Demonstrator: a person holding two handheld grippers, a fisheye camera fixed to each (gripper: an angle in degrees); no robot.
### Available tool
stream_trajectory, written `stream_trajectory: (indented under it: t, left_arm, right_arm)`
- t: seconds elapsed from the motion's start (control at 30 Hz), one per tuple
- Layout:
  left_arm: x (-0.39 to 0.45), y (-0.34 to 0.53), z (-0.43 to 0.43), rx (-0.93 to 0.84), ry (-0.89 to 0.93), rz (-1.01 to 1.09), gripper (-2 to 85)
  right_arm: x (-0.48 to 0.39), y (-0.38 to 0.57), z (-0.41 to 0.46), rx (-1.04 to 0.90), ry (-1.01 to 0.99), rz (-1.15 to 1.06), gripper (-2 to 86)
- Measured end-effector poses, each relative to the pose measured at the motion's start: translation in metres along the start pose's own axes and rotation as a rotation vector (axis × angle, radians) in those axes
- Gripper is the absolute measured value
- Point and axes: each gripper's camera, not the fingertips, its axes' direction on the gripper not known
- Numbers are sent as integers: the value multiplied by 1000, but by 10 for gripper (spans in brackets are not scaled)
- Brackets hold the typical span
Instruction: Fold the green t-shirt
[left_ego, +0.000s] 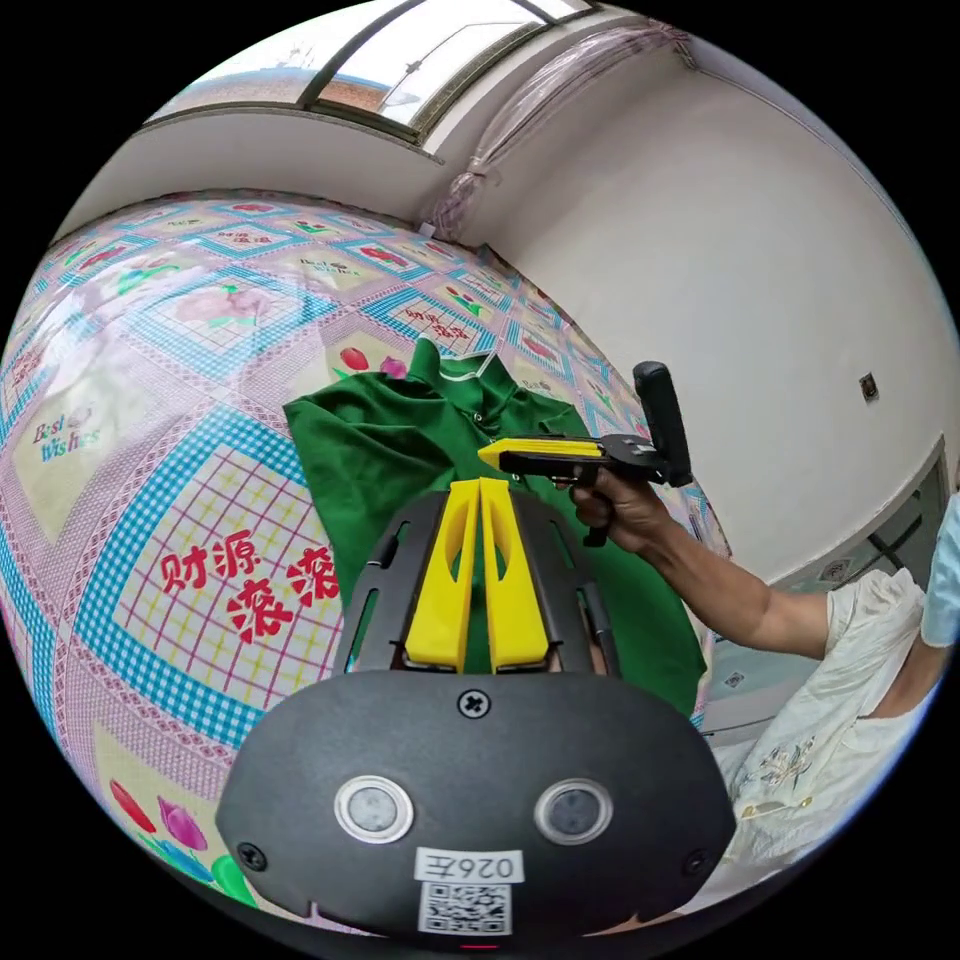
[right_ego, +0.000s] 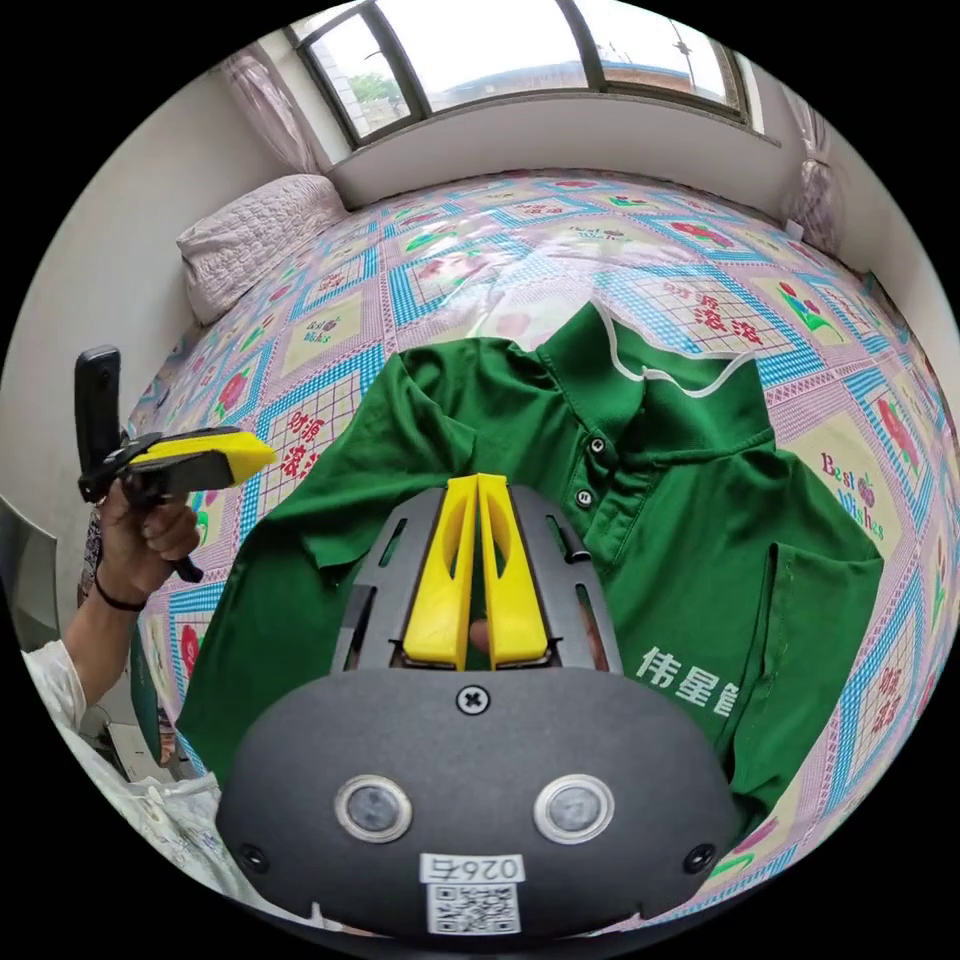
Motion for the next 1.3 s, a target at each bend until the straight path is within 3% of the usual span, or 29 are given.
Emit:
stream_trajectory:
  t: [0.1,0.27,0.4,0.47,0.6,0.8,0.93,1.1,1.3]
  left_arm:
    - [-24,-31,31,-53,-70,-77,-10]
    - [-46,-34,-2,85,-96,-193,-10]
    - [-52,-49,21,-68,-255,-193,-9]
    - [-64,-52,11,-36,-230,-237,-8]
    - [-62,-54,-15,2,-180,-246,-9]
    - [1,-7,-121,197,-96,-184,-9]
    - [46,56,-168,126,-186,-203,-8]
    - [129,131,-198,29,-251,-134,18]
    - [197,198,-215,-43,-248,-135,112]
  right_arm:
    - [10,11,-24,35,30,18,-9]
    - [15,4,-38,80,-68,40,-9]
    - [-21,-26,-8,64,-110,-27,-10]
    - [-38,-44,34,-106,79,-53,-12]
    - [-14,-30,-10,9,125,61,-12]
    - [25,91,-135,161,162,139,-11]
    - [20,209,-207,242,132,207,-9]
    - [-31,315,-268,260,268,267,-10]
    - [-82,398,-317,273,250,341,2]
